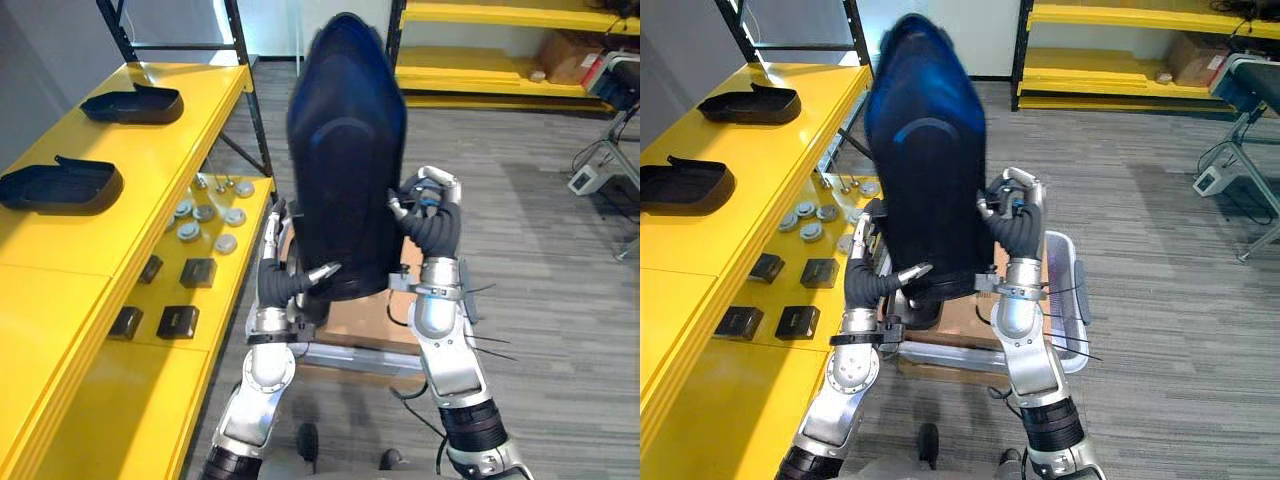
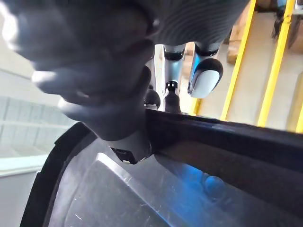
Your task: Walk over and take plastic housings, then place them on the shelf
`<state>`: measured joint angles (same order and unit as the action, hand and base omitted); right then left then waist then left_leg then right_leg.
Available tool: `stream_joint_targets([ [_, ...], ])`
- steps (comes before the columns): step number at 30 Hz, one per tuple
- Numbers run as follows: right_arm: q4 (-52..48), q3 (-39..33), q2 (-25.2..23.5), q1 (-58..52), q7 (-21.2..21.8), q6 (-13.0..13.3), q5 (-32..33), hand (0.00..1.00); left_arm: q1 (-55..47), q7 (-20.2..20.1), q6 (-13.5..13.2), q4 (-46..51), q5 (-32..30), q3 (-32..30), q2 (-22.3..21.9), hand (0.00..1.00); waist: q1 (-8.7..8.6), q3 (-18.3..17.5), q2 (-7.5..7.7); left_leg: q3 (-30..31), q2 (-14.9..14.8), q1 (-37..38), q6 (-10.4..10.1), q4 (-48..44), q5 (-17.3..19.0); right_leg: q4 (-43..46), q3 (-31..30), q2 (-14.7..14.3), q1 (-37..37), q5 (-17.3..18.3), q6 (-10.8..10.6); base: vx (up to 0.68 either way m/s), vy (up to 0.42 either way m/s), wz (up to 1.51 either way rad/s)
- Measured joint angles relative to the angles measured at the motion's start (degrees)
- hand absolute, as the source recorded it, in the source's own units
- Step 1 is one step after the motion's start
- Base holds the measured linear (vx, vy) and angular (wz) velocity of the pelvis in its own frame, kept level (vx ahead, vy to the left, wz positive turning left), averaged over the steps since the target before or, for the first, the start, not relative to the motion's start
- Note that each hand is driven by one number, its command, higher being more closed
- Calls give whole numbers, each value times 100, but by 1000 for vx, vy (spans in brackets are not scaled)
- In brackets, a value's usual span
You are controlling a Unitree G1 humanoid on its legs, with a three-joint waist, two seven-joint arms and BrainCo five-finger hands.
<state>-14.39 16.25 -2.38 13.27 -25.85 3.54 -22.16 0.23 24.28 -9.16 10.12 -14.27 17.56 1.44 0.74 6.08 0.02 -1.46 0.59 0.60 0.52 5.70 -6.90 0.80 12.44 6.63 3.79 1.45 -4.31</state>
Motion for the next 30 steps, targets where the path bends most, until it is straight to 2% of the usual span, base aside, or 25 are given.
stream_joint_targets([
  [3,0,56,5,-18,33,0,110,100,32,98,37,-140,0,8,0,100,-2,-62,1,-3,1,0,0,-2,0,0,-3,1,-1,-2,-1,0,0,0],
  [4,0,64,5,-21,90,6,195,100,77,110,131,-188,0,8,10,100,-3,-87,8,-4,0,0,0,13,-1,2,-4,0,-2,-3,1,0,0,0],
  [5,1,64,6,-23,97,6,241,0,94,112,146,-187,0,9,21,100,-4,-94,15,-9,-2,1,0,19,-1,2,-7,-1,-4,-6,4,0,0,0],
  [9,1,159,61,-37,106,60,541,0,98,121,208,-192,5,29,117,100,-20,-107,28,-26,-4,3,0,19,-1,-6,-29,-2,-11,-22,16,-21,1,-4],
  [12,1,425,148,-176,260,250,853,0,100,142,245,-380,24,31,116,100,-22,-166,37,-35,-3,3,0,19,-1,-33,-50,-5,-8,-42,10,-8,2,-2],
  [17,10,384,368,-298,487,292,1030,0,99,69,269,-512,40,13,203,100,-19,-317,68,-35,-16,13,1,19,-3,-40,-54,-19,3,-55,28,-7,-1,-1],
  [23,-313,-435,759,-286,740,428,1412,0,-72,-227,264,-513,140,-272,214,100,-11,-345,98,-42,-41,39,0,23,-3,-32,-82,-43,12,-67,49,-30,-3,-2],
  [25,-565,-823,815,-269,739,547,1625,0,-258,-308,265,-513,207,-392,204,100,-21,-346,97,-58,-47,48,0,23,-2,-38,-98,-47,10,-68,50,-26,-1,-5],
  [28,-771,-1742,1100,-258,732,868,2228,0,-622,-316,268,-513,257,-724,205,100,-31,-353,95,-107,-52,69,-1,24,-1,-50,-146,-49,11,-69,57,-15,-2,-7],
  [30,-759,-2083,1150,-274,730,928,2468,0,-702,-319,268,-513,260,-879,201,100,-50,-357,89,-114,-51,67,-3,24,1,-65,-149,-48,12,-73,63,-6,0,-2],
])
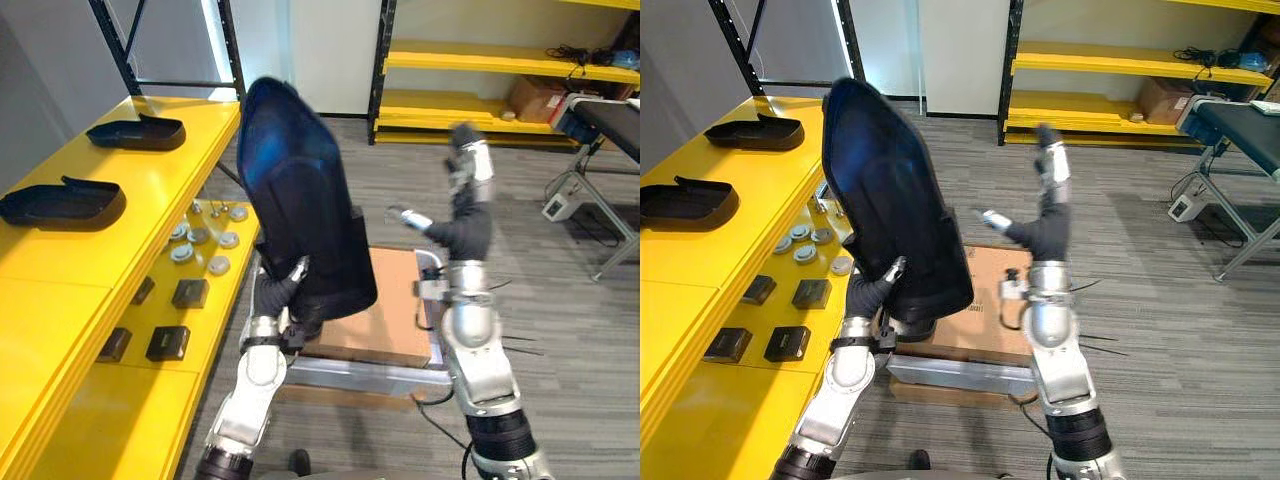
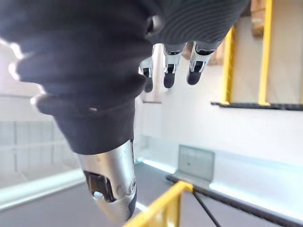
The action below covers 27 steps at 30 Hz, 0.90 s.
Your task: Walk over and take plastic housings, then place them on the shelf
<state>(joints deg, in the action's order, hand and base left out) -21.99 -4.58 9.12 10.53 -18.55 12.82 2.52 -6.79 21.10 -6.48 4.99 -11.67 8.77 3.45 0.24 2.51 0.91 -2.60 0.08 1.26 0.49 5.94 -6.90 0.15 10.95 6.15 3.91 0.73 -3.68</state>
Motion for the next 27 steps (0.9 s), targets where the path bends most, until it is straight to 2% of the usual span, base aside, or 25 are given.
stream_joint_targets([
  [3,116,-546,27,-189,-13,105,532,0,-116,-1,-1,1,68,-198,-8,100,-25,-6,-2,-10,1,0,-23,0,16,-16,-1,1,6,-3,3,0,0,0],
  [7,926,-1250,13,-698,-28,205,1055,0,-255,2,0,36,146,-512,-129,100,-89,-10,-6,-12,2,-38,-25,0,17,-26,4,2,-23,-5,4,0,0,0],
  [10,2378,-1760,-14,-1304,-21,174,1309,0,-533,1,3,347,209,-721,-179,100,-115,-26,-30,8,4,-63,-26,0,19,-47,16,-1,-24,-7,5,0,0,2],
  [13,3842,-2020,-186,-1738,12,-66,1817,0,-746,-28,-7,641,261,-736,-202,100,-114,-50,-91,94,10,-107,-19,0,13,-51,105,-1,-24,-21,-32,4,-1,13],
  [14,4373,-2038,-277,-1938,182,-191,2022,0,-862,-122,-35,723,317,-743,-231,100,-114,-62,-127,99,9,-105,-1,-1,0,-49,134,0,-12,-19,-33,25,-12,11],
  [15,4961,-2021,-389,-2150,430,-343,2071,0,-1033,-239,-51,826,367,-793,-274,100,-113,-78,-168,99,5,-100,0,-1,0,-47,146,-2,0,-18,-33,31,-15,5],
  [17,5343,-2024,-528,-2260,576,-434,2077,0,-1148,-328,-78,855,402,-794,-332,100,-112,-81,-194,100,0,-86,0,-1,0,-42,157,0,50,-15,-33,1,-5,2],
  [18,5871,-2010,-721,-2386,767,-521,1986,0,-1317,-447,-86,859,450,-793,-416,100,-103,-83,-194,105,-3,-30,-9,0,8,-27,183,9,109,5,-38,-10,-8,6],
  [22,6599,-1809,-997,-2499,927,-692,1735,0,-1624,-578,-98,1000,505,-801,-463,100,-73,-11,-145,237,1,-13,-66,1,99,98,377,49,204,154,-90,-52,-4,22],
  [25,6961,-1379,-1133,-2565,1019,-758,1504,0,-1698,-612,-151,1138,622,-800,-512,100,101,115,-136,333,26,-127,-65,-9,100,282,796,80,229,277,-145,-73,-7,74],
  [27,6997,-1204,-1102,-2434,1018,-763,1394,0,-1654,-608,-162,1231,672,-781,-560,100,97,208,-118,626,117,-516,-65,-349,100,555,1360,206,173,426,-185,-73,18,149],
])
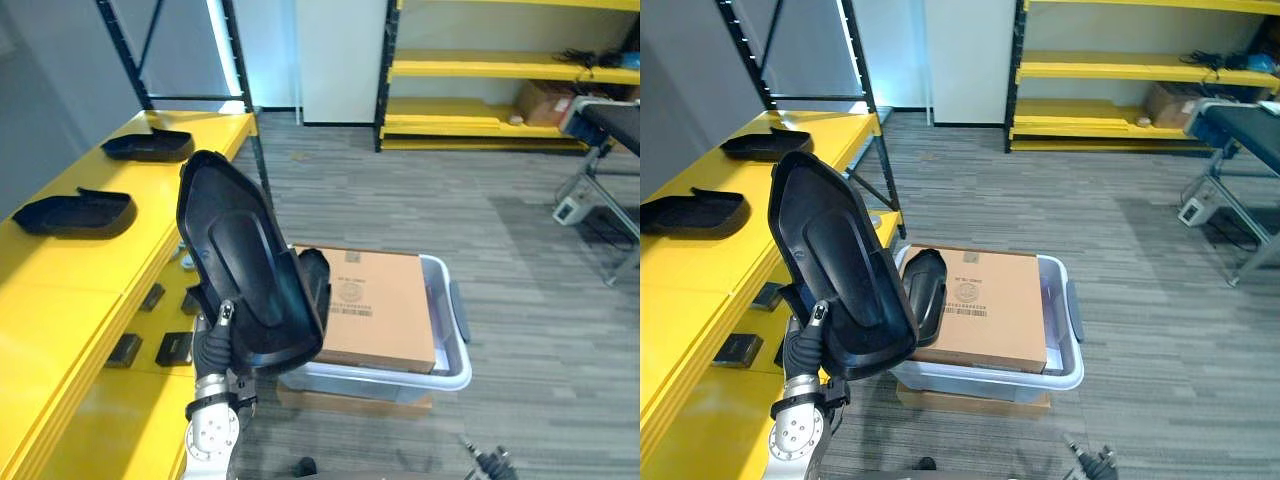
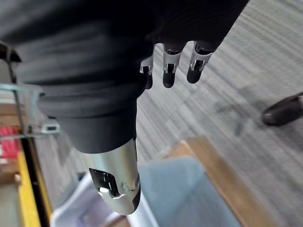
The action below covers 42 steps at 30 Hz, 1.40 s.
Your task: Walk over and take plastic housings, then place them on the shelf
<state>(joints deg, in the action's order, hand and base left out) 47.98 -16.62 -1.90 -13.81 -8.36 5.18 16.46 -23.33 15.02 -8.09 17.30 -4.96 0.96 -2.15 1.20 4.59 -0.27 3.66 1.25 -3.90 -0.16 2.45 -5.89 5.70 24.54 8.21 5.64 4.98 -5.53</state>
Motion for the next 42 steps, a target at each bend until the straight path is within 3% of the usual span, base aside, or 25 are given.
stream_joint_targets([
  [1,9,61,26,71,-10,-1,-86,0,22,2,-1,92,26,31,-2,100,3,64,-60,91,55,-211,23,-178,19,145,332,84,-18,87,-13,-80,62,204],
  [2,18,126,27,120,-16,-4,-165,0,107,7,-2,157,48,79,-7,100,68,198,34,-67,123,-482,129,-270,239,247,966,289,-43,138,7,-85,85,209],
  [3,39,124,10,164,-21,-1,-196,0,185,7,-1,157,51,72,17,100,112,223,91,-331,89,-589,252,-456,285,266,1173,418,-59,187,35,-22,83,221],
  [4,70,137,33,256,-27,-17,-263,0,321,15,-5,199,75,88,-37,100,197,294,49,-1175,-82,-881,440,-1079,462,470,1580,621,-24,237,-19,46,67,199],
  [5,-1,179,80,262,-24,-17,-329,0,376,19,-9,240,95,125,-117,100,195,332,-48,-2111,-487,-935,637,-1530,595,714,2018,684,91,317,-116,91,54,197],
  [6,-17,214,144,281,-14,-14,-374,0,413,20,-24,233,94,144,-108,100,149,332,-116,-2397,-564,-912,541,-1568,741,872,2205,758,162,390,-193,103,93,182],
  [7,-39,256,193,348,-10,-26,-422,0,437,21,-27,231,96,176,-114,100,150,324,-125,-2968,-600,-875,756,-1598,834,1113,2519,985,274,414,-217,81,108,120],
  [8,-63,284,182,360,-7,-26,-442,0,437,25,-31,232,98,176,-110,100,159,316,-82,-3319,-633,-831,747,-1603,1011,1133,2637,1065,341,407,-228,129,146,133],
  [9,-174,380,143,328,-7,-29,-488,0,484,14,-44,224,97,215,-75,100,113,297,-4,-4137,-762,-628,567,-1696,1350,1010,2864,1108,527,381,-270,238,168,133],
  [10,-175,414,133,324,-5,-36,-520,0,594,1,-79,173,97,358,-58,100,79,290,5,-4635,-804,-548,636,-1756,1403,924,3057,1175,647,316,-353,267,172,137],
  [12,-174,429,131,374,36,-106,-582,0,858,-29,-139,-157,118,586,-68,100,122,279,5,-4312,-471,-619,739,-1739,1473,780,3013,1260,785,313,-343,217,203,97],
  [15,-141,422,76,514,98,-196,-649,0,982,-150,-127,-536,164,636,-19,100,109,276,0,-4122,-294,-606,837,-1887,1723,1248,2929,1542,808,212,-182,136,155,42],
  [16,-141,415,83,534,96,-207,-670,0,993,-170,-126,-619,164,662,10,100,85,276,-5,-4052,-279,-583,855,-1936,1772,1534,2843,1646,766,183,-56,185,198,42],
  [17,-100,418,101,565,98,-216,-709,0,1003,-179,-118,-763,163,789,66,100,-36,270,-19,-3886,-263,-485,797,-1923,1841,2260,2191,1769,489,298,500,161,154,50],
  [18,-98,419,104,563,98,-218,-709,0,1038,-189,-118,-884,162,862,160,100,-95,274,-25,-3755,-255,-370,778,-1856,1847,2629,1470,1645,231,464,500,159,114,64],
  [19,-58,425,117,607,98,-220,-707,0,1094,-227,-113,-1002,152,874,272,100,-149,277,-22,-3630,-241,-174,736,-1719,1821,2924,582,1359,-145,727,321,157,77,53],
  [22,35,518,222,667,86,-218,-709,0,1155,-212,-114,-1112,151,886,359,100,-312,279,-47,-3355,-195,235,727,-1491,1738,2832,-384,867,-862,1046,206,148,41,51],
  [27,-9,566,253,502,83,-164,-704,0,1425,-93,-120,-1171,148,1050,354,100,-415,255,9,-2462,-100,469,648,-1659,1775,1771,-2009,144,-1594,889,60,154,-65,113],
  [28,-46,581,210,435,85,-164,-707,0,1412,-55,-122,-1173,146,1065,357,100,-405,214,87,-2245,-67,482,561,-1752,1833,1620,-2287,86,-1594,614,68,154,-220,111],
  [31,-220,618,4,188,110,-172,-710,0,1293,58,-144,-1171,143,1022,353,100,-247,51,357,-1904,-27,487,272,-1956,2041,1426,-2264,101,-1500,58,129,167,-271,74],
  [32,-249,626,28,157,120,-170,-710,0,1281,64,-134,-1265,141,1024,291,100,-216,24,319,-1795,-202,477,150,-2057,2121,1319,-2087,-9,-1368,-23,66,162,-286,35],
  [34,-306,625,18,132,114,-169,-712,0,1277,18,-129,-1287,139,1048,208,100,-170,-26,209,-1801,-532,429,-26,-2029,2111,873,-1914,-304,-1205,-151,246,143,-255,10],
  [37,-330,624,13,86,114,-171,-716,0,1281,-15,-129,-1288,136,1077,135,100,-195,-94,156,-1816,-740,575,-301,-1616,1855,312,-1796,-554,-1009,-395,450,149,-198,0],
  [40,-340,589,8,38,114,-169,-763,0,1320,-65,-125,-1292,135,1091,2,100,-213,-104,148,-1802,-765,746,-417,-1249,1639,73,-1722,-640,-877,-462,509,136,-122,6],
  [42,-340,591,17,51,114,-170,-798,0,1342,-80,-126,-1313,135,1084,-38,100,-209,-118,127,-1789,-767,839,-356,-1077,1556,-75,-1670,-667,-774,-526,514,45,-27,8],
])
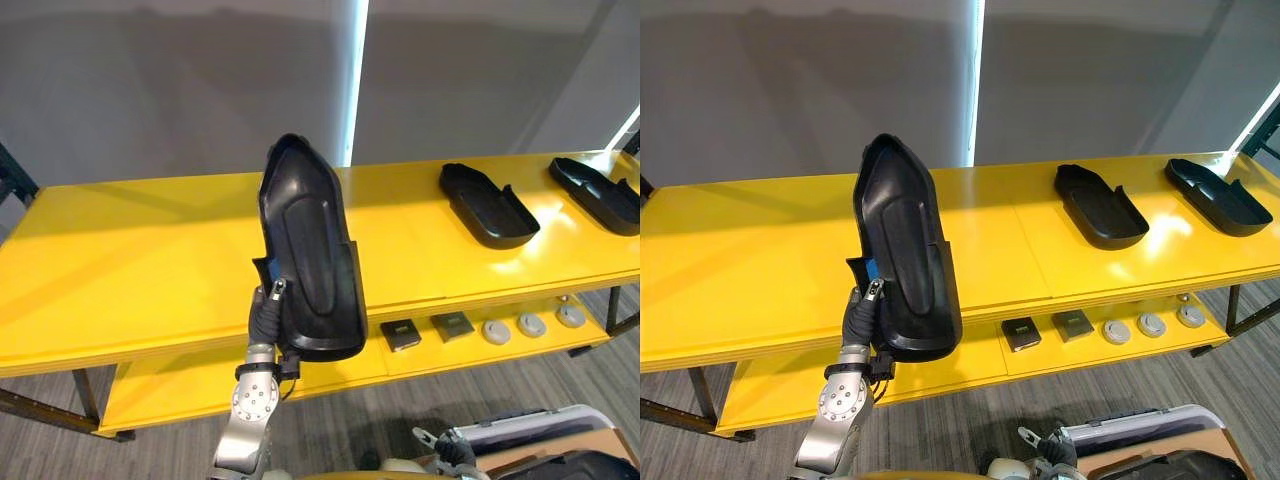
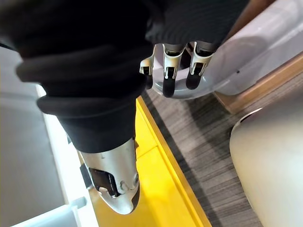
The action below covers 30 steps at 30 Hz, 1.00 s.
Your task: Walk over and take plastic housings, then place them on the shelf
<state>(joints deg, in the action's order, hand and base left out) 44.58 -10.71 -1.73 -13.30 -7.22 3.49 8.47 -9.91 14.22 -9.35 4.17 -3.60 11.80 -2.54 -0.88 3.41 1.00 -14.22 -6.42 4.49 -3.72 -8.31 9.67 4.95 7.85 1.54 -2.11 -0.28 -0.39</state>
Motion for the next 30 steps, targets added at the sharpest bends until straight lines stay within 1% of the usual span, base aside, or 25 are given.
stream_joint_targets([
  [1,-1,1,9,16,0,5,-17,0,-2,2,4,-55,-1,-13,-8,100,8,-13,-6,-7,13,83,-21,118,-58,-187,-5,-18,114,-91,-19,0,0,0],
  [3,-1,33,8,44,4,10,-46,0,0,5,4,-128,-64,-28,69,100,9,-41,-7,-16,50,142,33,233,-121,-461,-15,-22,249,-243,-35,0,0,0],
  [5,0,63,1,43,5,9,-171,0,18,98,30,-244,-165,-104,109,100,22,-61,5,-41,88,134,61,240,-146,-714,-31,-4,351,-412,-68,-60,25,-4],
  [7,1,103,8,40,3,9,-240,0,55,200,81,-298,-195,-133,111,100,18,-69,11,-36,133,129,90,265,-185,-839,-30,29,398,-486,-78,-86,7,3],
  [10,9,248,29,47,4,8,-285,0,530,388,179,-694,-338,-199,140,100,14,-86,31,-36,204,126,111,467,-346,-1006,-29,65,394,-629,-92,-99,-14,1],
  [12,9,286,37,50,8,8,-346,0,958,517,264,-1071,-384,-301,189,100,-6,-97,50,-36,232,148,91,623,-438,-1063,-32,66,373,-683,-51,-94,-28,0],
  [14,12,389,72,67,8,8,-374,0,1456,666,311,-1551,-379,-494,274,100,-112,-97,53,-23,253,192,41,806,-554,-1082,-36,61,328,-677,-72,-93,-29,1],
  [15,13,427,93,74,9,8,-401,0,1565,706,342,-1642,-375,-531,300,100,-149,-99,56,-23,258,192,22,849,-580,-1083,-39,59,303,-681,-76,-90,-28,-4],
  [17,41,497,146,117,21,7,-459,0,2107,788,451,-2141,-325,-721,422,100,-191,-102,66,-30,272,163,8,991,-669,-1089,-73,47,189,-699,-101,-84,-28,-9],
  [18,71,497,155,145,38,7,-459,0,2237,831,475,-2265,-299,-766,436,100,-208,-102,66,-31,274,148,-1,1016,-692,-1090,-73,45,167,-701,-104,-61,-20,-7],
  [20,115,501,178,211,108,6,-463,0,2556,916,544,-2541,-141,-864,506,100,-308,-100,70,-28,280,93,-8,1054,-725,-1091,-72,45,88,-712,-110,-25,-7,-1],
  [23,119,509,197,273,128,0,-474,0,3099,1028,678,-3016,65,-1029,616,100,-415,-97,69,-26,288,50,-8,1057,-733,-1090,-73,42,23,-738,-109,0,0,0],
  [27,119,511,209,368,129,-1,-474,0,3555,1093,738,-3408,71,-1095,785,100,-485,-55,68,-31,318,1,26,1079,-759,-1088,-107,49,-49,-800,-61,34,32,-5],
  [30,120,513,210,410,130,0,-474,0,3918,1144,828,-3697,71,-1303,838,100,-502,8,68,-66,348,-24,55,1131,-778,-1080,-155,58,-122,-812,-53,28,35,-8],
])
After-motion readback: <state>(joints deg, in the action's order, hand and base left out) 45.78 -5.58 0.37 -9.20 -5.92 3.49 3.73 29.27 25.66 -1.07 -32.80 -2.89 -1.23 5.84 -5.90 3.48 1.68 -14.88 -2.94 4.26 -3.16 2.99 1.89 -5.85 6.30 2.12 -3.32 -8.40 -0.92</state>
